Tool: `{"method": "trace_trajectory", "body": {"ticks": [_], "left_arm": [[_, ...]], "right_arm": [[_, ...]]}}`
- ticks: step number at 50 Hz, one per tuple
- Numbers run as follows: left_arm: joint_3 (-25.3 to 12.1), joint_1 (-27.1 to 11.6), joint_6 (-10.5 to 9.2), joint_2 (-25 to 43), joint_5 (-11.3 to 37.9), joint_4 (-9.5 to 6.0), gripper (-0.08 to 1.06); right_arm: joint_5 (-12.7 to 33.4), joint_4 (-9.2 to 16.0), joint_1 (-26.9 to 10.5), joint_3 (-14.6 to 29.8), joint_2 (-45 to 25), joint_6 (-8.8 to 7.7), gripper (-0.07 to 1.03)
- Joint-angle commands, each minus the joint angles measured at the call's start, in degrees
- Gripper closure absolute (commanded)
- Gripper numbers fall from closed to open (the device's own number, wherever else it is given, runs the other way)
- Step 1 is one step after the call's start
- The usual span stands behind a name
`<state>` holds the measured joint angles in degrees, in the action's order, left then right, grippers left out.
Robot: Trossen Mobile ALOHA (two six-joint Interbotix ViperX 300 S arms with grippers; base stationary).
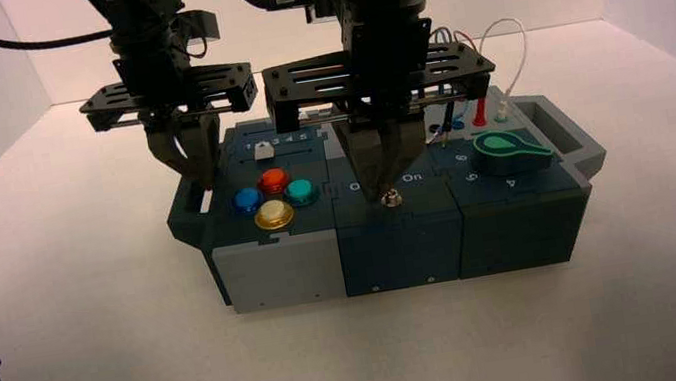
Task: Flip the bottom switch on with the right gripper.
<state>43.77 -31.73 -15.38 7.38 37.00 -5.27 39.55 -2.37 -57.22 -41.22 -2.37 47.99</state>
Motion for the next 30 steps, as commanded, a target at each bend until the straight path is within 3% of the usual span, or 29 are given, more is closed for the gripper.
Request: {"method": "trace_trajectory", "body": {"ticks": [1, 30], "left_arm": [[0.79, -2.37, 1.05, 1.32, -0.44, -0.09, 1.01], [0.70, -2.37, 1.05, 1.05, -0.44, -0.09, 1.01]], "right_arm": [[0.97, -0.88, 1.14, 0.09, 1.41, 0.53, 0.99], [2.46, -2.99, 1.93, -0.88, 2.02, 0.53, 0.99]]}}
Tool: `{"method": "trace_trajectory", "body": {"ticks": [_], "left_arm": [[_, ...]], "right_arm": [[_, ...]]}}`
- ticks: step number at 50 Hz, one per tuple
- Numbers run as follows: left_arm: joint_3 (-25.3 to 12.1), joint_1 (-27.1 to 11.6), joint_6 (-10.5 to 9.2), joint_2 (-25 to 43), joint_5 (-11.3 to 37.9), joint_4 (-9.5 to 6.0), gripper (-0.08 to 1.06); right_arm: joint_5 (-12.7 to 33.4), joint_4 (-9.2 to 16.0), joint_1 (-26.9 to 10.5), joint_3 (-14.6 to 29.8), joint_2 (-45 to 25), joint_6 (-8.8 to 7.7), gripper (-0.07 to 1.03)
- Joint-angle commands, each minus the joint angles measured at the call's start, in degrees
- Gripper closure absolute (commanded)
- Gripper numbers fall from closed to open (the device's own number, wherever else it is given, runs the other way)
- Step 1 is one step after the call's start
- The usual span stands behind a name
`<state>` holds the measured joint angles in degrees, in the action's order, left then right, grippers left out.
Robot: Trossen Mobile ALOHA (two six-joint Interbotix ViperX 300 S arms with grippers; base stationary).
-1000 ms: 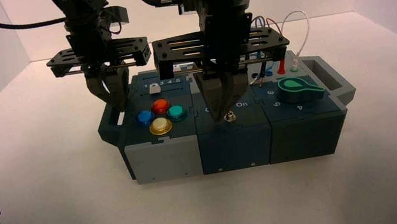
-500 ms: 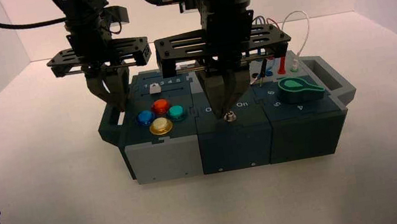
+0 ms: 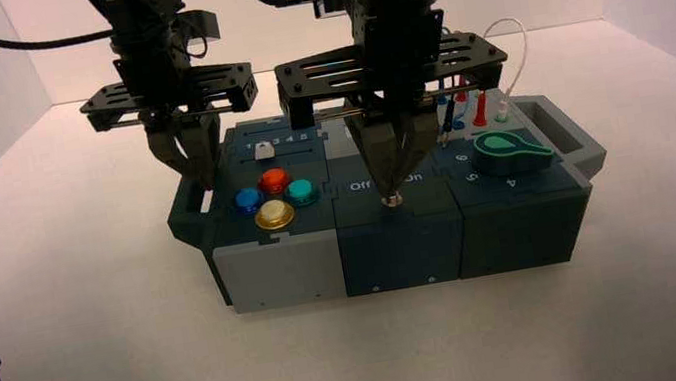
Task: Flip the bottom switch on with the right gripper.
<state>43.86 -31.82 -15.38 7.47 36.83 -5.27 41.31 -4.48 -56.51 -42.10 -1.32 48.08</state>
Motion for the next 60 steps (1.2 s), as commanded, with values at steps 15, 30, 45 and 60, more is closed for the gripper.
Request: {"method": "trace_trajectory", "body": {"ticks": [15, 30, 45, 60], "left_arm": [[-0.53, -2.29, 1.05, -1.49, 1.67, -0.09, 1.01], [-3.34, -2.29, 2.02, -4.83, 7.65, 0.18, 1.01], [-6.86, -2.29, 3.52, -8.35, 13.97, 0.18, 1.01], [-9.32, -2.29, 4.13, -11.34, 17.05, 0.18, 1.01]], "right_arm": [[0.18, -0.62, 0.88, 1.41, 4.92, -0.35, 0.98], [3.16, -0.35, 0.88, 0.62, 8.96, -2.99, 0.98], [3.52, 0.70, 0.88, -2.11, 10.72, -11.78, 0.98], [3.52, 0.97, 0.88, -2.72, 12.92, -18.02, 0.98]]}}
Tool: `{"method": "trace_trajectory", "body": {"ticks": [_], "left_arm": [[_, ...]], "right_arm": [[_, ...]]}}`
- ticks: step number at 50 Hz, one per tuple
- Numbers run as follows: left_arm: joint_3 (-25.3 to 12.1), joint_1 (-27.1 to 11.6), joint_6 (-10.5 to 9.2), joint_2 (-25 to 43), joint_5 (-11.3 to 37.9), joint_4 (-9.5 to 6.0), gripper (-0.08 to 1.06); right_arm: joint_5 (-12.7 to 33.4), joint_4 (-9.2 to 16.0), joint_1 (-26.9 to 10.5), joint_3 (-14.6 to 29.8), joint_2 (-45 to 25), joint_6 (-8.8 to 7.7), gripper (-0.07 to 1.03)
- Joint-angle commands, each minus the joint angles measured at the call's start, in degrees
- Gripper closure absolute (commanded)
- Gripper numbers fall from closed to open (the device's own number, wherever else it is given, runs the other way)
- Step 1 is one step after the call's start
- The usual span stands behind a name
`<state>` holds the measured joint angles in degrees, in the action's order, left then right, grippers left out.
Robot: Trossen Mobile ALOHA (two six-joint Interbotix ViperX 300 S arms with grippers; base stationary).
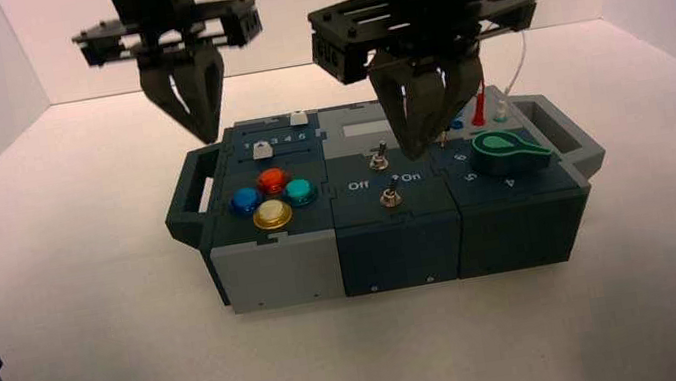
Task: Flip the bottom switch on with the right gripper.
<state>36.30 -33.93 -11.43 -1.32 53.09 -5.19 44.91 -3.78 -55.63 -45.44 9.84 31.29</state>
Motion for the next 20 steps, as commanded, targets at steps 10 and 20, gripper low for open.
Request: {"method": "trace_trajectory", "body": {"ticks": [10, 20], "left_arm": [[-2.29, -0.18, 0.18, -4.22, 0.97, 0.00, 1.01], [-1.49, -0.18, 0.09, -4.22, 1.05, 0.00, 1.01]], "right_arm": [[-0.09, 0.26, 0.00, 0.44, 2.02, -2.46, 0.98], [-0.09, 0.35, 0.00, -0.09, 2.29, -2.55, 0.98]]}}
